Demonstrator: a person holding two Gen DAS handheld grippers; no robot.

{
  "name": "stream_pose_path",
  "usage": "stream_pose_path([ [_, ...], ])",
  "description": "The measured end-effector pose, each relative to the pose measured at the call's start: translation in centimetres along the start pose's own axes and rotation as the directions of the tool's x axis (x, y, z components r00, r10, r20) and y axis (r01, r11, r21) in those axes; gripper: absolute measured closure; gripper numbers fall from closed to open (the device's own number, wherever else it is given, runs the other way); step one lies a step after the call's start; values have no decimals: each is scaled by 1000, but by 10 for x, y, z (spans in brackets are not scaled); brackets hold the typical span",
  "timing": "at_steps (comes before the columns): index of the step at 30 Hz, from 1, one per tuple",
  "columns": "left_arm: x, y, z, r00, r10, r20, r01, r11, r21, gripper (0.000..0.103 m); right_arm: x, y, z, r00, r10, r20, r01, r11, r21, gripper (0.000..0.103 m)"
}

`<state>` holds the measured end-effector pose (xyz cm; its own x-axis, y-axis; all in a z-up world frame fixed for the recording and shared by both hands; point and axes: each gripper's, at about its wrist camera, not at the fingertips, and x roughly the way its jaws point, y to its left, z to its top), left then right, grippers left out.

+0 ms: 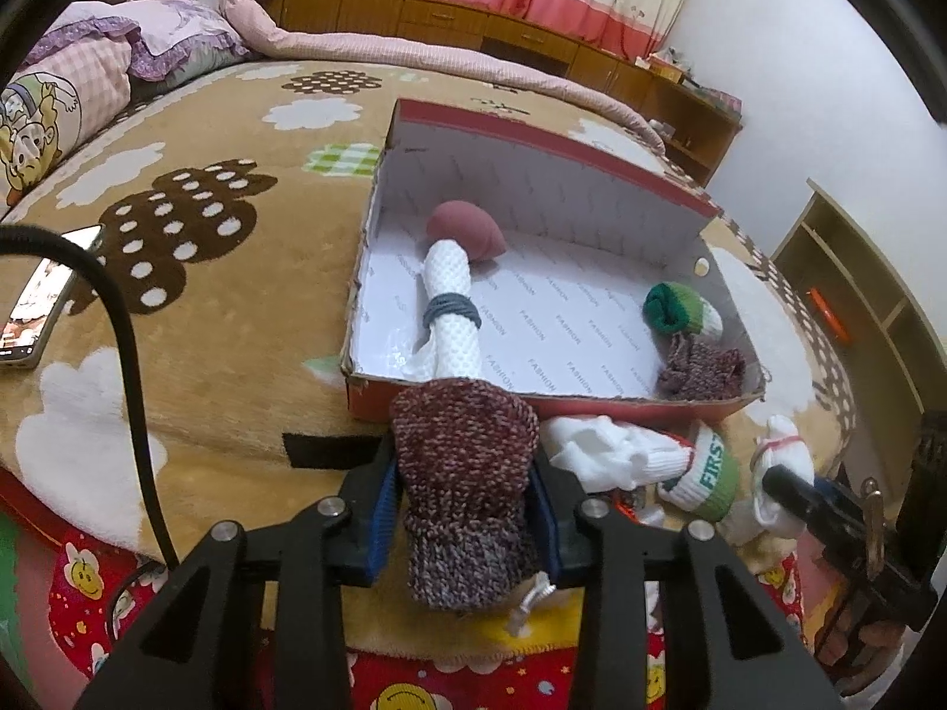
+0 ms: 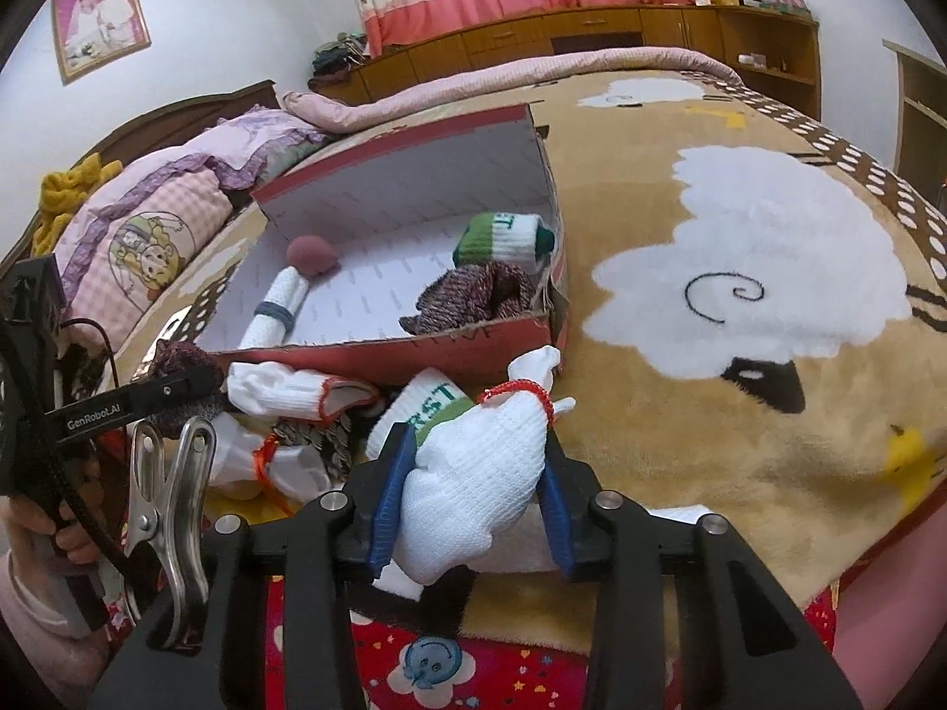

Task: Organize soft objects
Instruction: 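Lift both held socks and carry them toward the shoebox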

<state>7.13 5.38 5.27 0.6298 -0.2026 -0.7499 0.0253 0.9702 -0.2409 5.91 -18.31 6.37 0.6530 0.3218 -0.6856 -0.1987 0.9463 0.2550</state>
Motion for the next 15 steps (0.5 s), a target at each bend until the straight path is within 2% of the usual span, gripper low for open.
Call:
stream_pose_path([
  [15, -18, -9, 6, 999, -14, 35, 14, 1000, 15, 64, -15, 10, 6, 999, 18, 32, -17, 999, -37, 62],
])
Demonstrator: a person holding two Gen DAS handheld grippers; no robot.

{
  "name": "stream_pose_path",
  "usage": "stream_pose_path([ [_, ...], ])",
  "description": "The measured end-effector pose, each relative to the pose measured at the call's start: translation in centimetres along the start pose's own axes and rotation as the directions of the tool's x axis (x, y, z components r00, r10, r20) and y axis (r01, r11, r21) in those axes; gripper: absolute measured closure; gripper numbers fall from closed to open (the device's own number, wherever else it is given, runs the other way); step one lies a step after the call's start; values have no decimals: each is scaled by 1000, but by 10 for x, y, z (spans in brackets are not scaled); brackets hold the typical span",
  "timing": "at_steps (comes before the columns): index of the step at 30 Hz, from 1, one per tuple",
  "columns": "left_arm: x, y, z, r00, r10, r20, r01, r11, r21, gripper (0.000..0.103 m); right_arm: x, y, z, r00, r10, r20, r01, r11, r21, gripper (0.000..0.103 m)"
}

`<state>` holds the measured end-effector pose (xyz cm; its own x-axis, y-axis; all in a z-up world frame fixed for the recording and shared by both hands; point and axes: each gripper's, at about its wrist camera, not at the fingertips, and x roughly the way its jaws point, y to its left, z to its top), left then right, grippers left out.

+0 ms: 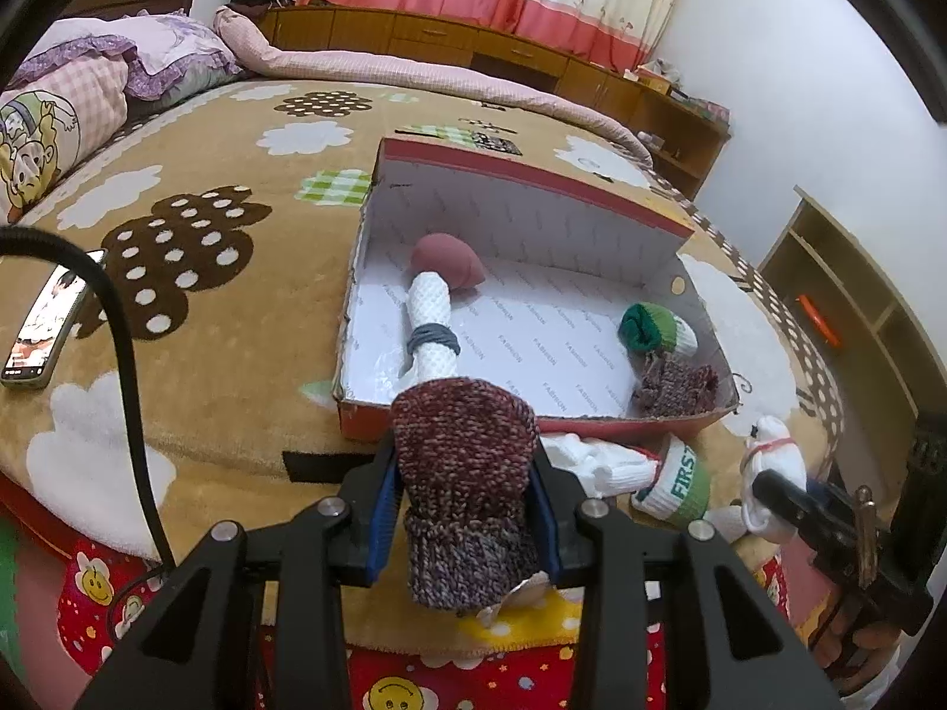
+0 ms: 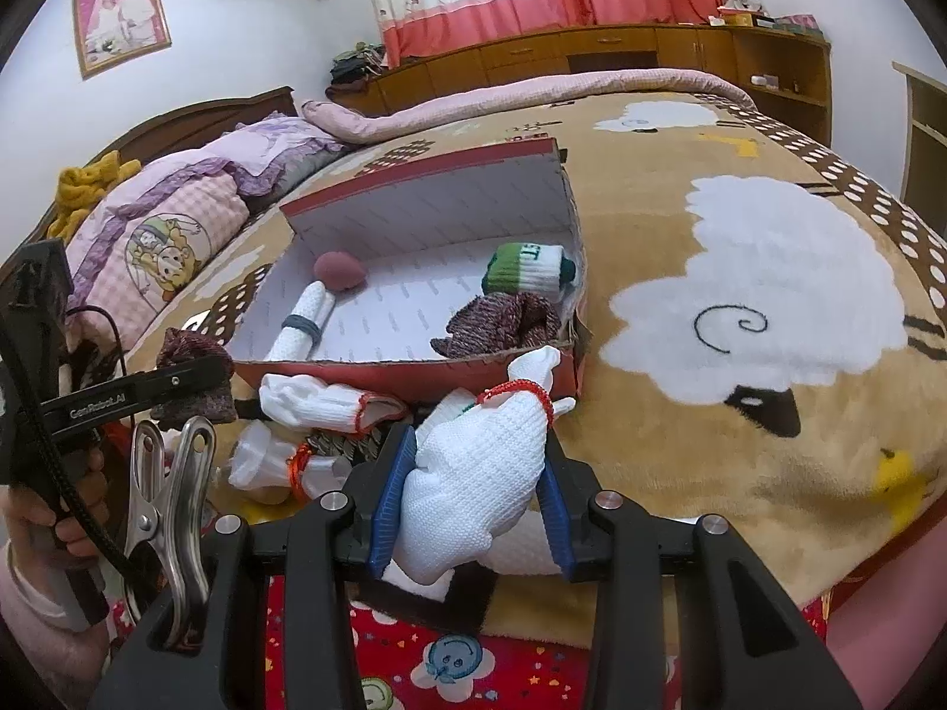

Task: Organize soft objects
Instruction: 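Lift both held socks and carry them toward the shoebox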

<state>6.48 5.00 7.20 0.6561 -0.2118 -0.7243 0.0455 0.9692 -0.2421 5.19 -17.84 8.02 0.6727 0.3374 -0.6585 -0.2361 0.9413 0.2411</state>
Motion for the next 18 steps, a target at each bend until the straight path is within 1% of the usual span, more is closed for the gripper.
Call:
stream_pose_path([
  [10, -2, -12, 18, 1000, -10, 23, 9, 999, 39, 64, 0, 6, 8, 1000, -1, 4, 1, 1000, -27, 62],
  [18, 6, -26, 33, 999, -23, 26, 21, 997, 68, 64, -1, 8, 17, 1000, -8, 14, 9, 999, -47, 62],
])
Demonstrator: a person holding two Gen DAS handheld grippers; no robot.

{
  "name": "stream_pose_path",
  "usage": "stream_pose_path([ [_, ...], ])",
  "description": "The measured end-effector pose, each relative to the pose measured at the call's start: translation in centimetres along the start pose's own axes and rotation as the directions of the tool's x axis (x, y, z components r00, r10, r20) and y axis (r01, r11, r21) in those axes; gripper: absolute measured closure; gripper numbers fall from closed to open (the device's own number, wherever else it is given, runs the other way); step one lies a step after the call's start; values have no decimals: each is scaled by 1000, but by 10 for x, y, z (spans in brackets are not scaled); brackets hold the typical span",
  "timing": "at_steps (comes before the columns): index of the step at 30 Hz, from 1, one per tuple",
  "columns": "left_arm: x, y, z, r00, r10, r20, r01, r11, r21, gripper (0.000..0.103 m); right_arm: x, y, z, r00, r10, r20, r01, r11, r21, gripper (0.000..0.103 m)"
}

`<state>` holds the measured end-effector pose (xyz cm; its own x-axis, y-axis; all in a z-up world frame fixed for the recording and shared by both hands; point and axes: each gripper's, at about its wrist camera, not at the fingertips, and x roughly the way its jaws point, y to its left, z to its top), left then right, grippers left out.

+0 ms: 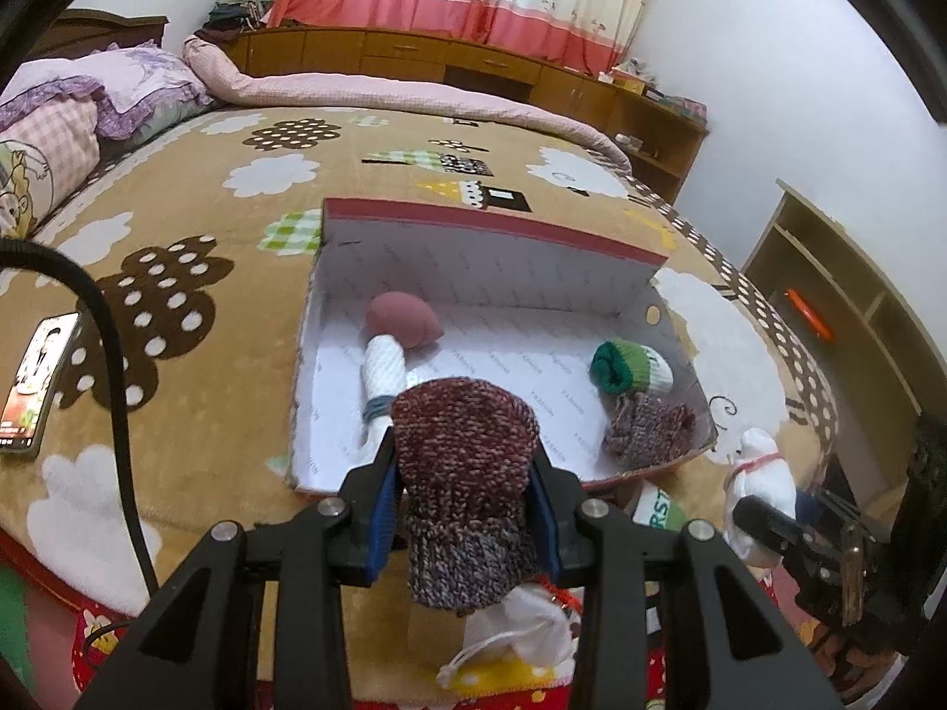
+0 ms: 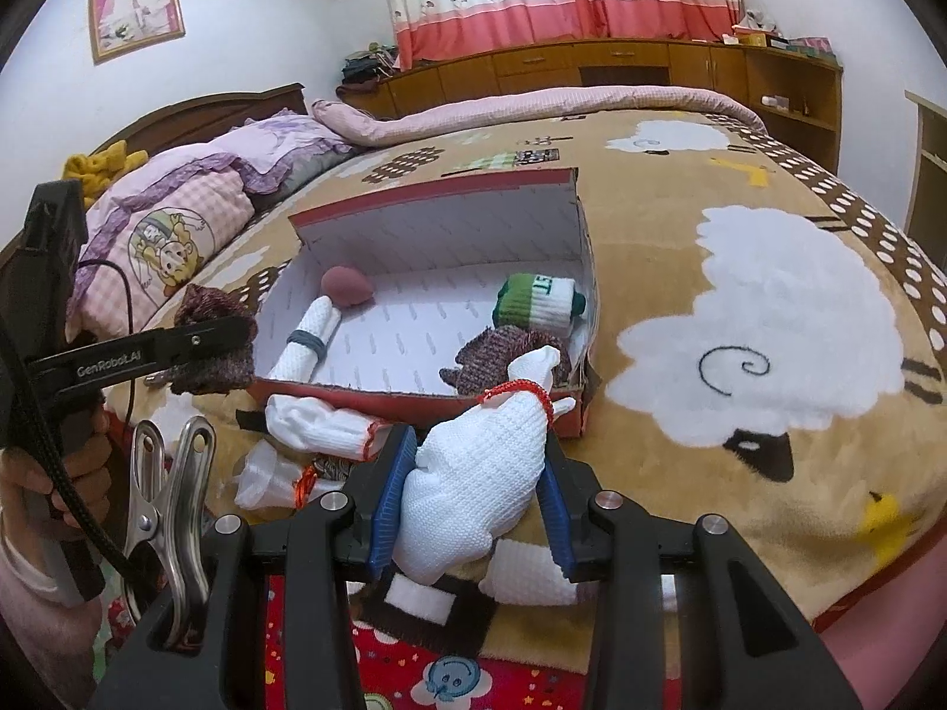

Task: Organize soft objects
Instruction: 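Lift both held socks and carry them toward the shoebox, then lower the maroon sock and white sock into the shoebox with both grippers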

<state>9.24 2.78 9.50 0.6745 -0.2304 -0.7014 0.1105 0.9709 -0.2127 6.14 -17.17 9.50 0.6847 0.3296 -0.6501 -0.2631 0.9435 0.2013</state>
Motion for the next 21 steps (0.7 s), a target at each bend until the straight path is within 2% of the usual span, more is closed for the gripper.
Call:
stream_pose_path([
  [21, 58, -14, 12, 998, 19, -62, -16, 998, 55, 64, 9, 3, 25, 1000, -7, 15, 8, 999, -40, 62],
])
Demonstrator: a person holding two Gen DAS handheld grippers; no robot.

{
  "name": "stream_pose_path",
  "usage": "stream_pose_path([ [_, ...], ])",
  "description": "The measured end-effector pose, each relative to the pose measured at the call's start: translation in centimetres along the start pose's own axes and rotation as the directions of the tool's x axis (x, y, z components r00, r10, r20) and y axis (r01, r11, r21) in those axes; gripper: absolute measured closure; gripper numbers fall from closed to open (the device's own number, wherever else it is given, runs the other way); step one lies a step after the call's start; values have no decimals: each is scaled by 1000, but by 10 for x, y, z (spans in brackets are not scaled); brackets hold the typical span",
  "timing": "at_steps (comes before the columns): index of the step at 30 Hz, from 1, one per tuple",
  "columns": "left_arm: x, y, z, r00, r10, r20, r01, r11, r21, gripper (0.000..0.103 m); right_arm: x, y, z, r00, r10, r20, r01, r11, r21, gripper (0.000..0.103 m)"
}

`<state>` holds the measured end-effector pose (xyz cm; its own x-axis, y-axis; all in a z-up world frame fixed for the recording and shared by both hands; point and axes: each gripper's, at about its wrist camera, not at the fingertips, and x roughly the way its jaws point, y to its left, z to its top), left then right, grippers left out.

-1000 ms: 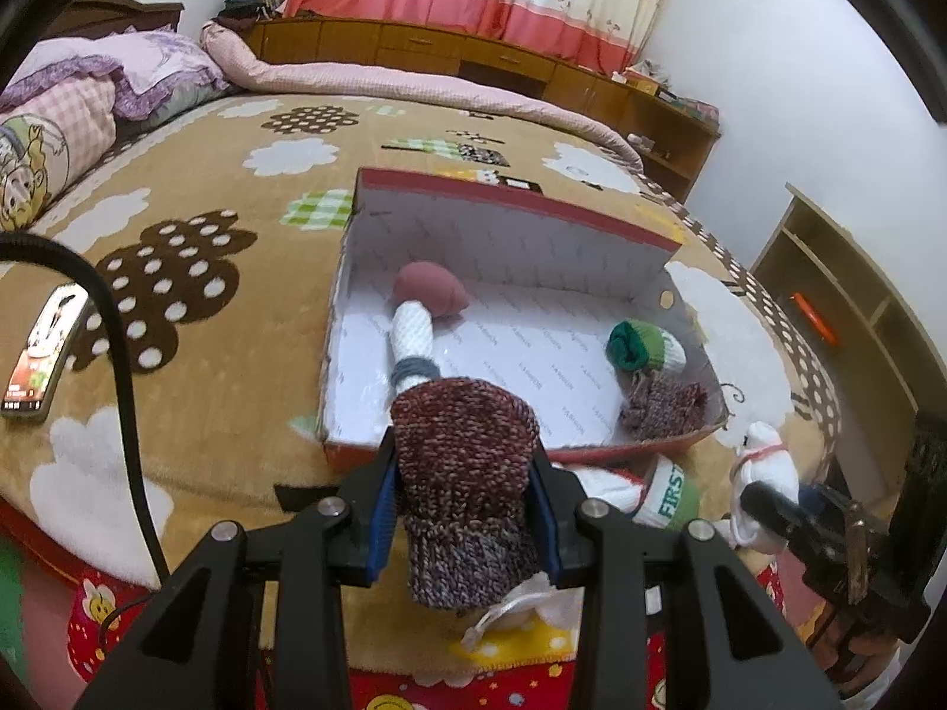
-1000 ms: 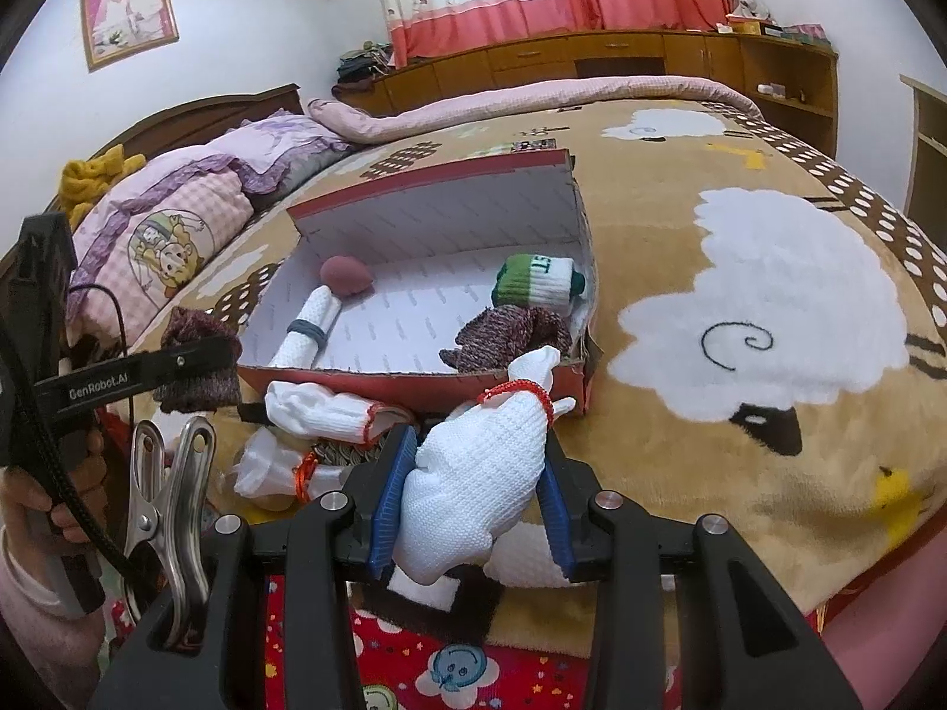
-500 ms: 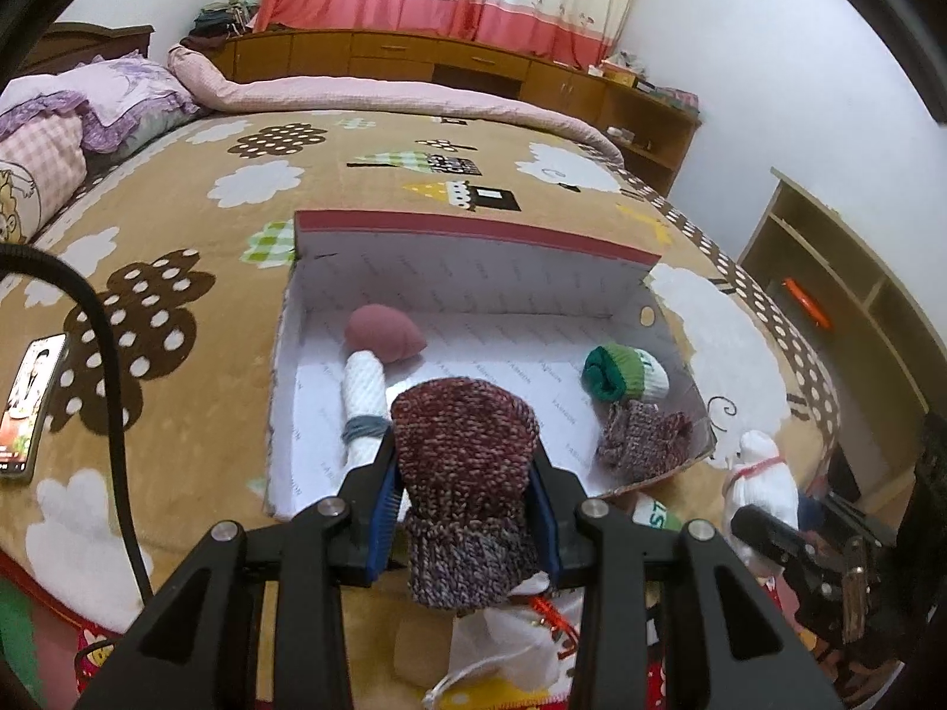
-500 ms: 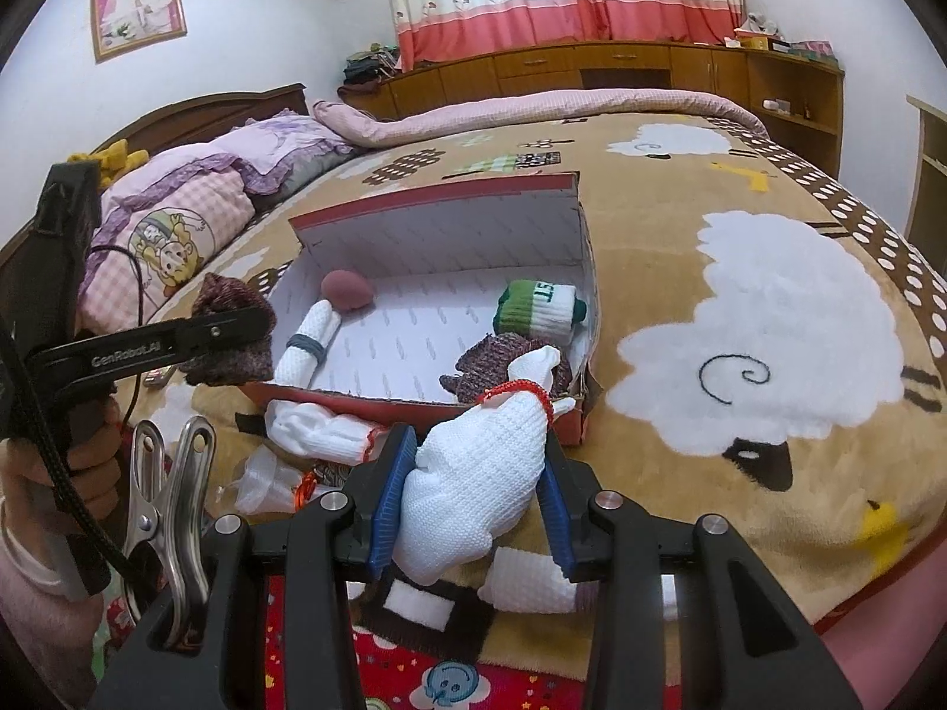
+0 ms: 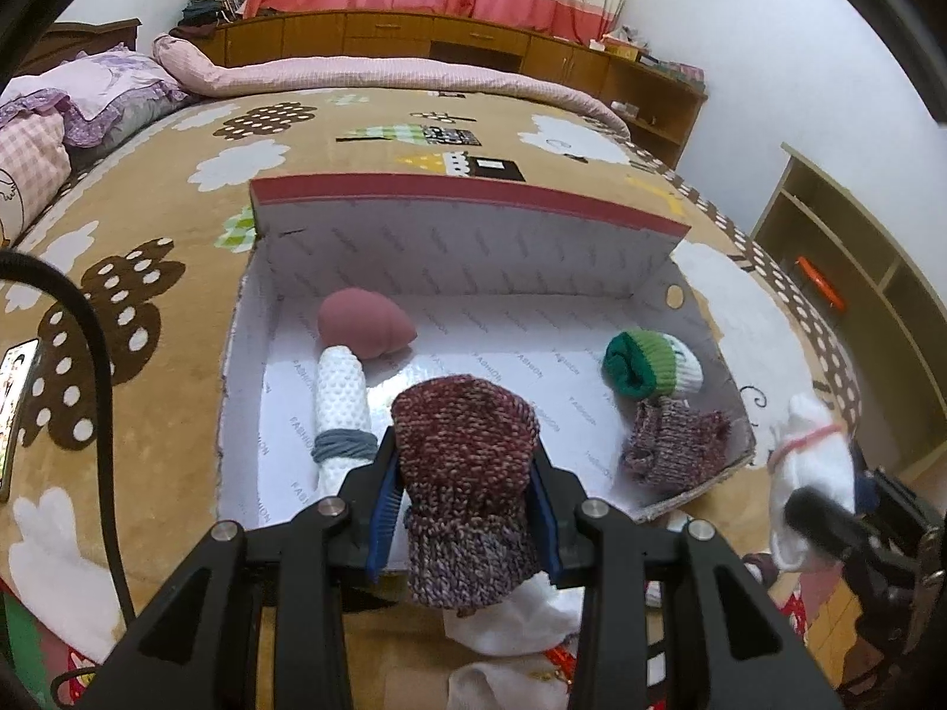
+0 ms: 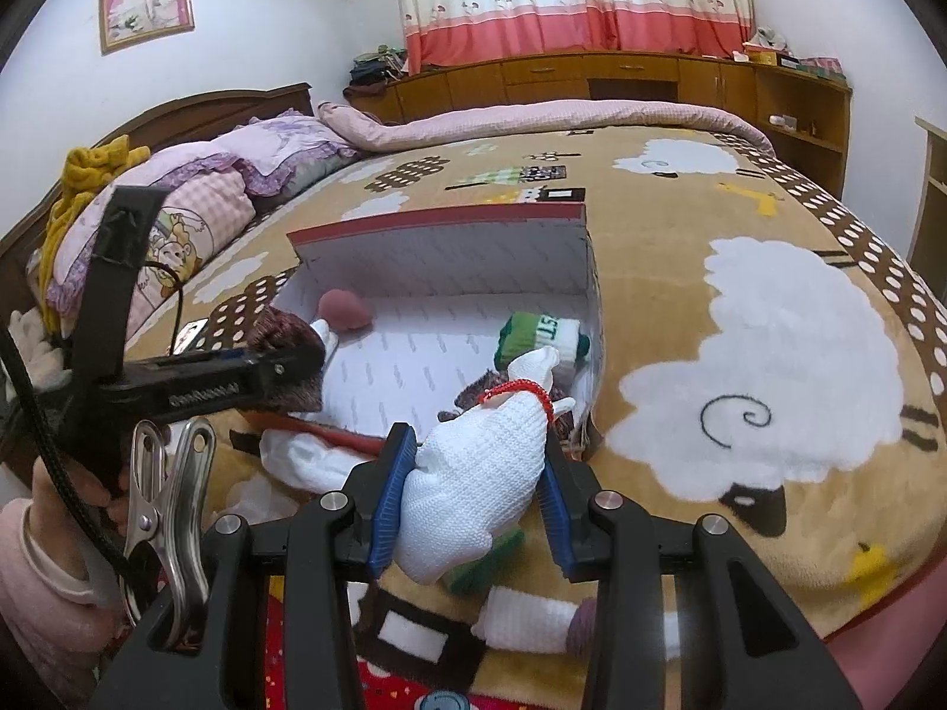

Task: Organize soft objects
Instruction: 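Lower the maroon sock and white sock into the shoebox with both grippers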

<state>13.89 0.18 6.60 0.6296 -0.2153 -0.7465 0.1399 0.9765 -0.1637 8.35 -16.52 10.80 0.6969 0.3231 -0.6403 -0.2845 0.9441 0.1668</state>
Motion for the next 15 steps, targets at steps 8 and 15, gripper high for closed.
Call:
stream_pose_path([
  [8, 22, 2, -3, 999, 37, -39, -37, 999, 13, 63, 12, 8, 18, 1000, 12, 14, -12, 1000, -24, 62],
  [15, 31, 10, -8, 997, 48, -61, -49, 999, -4, 63, 37, 19, 32, 999, 33, -2, -33, 998, -47, 62],
])
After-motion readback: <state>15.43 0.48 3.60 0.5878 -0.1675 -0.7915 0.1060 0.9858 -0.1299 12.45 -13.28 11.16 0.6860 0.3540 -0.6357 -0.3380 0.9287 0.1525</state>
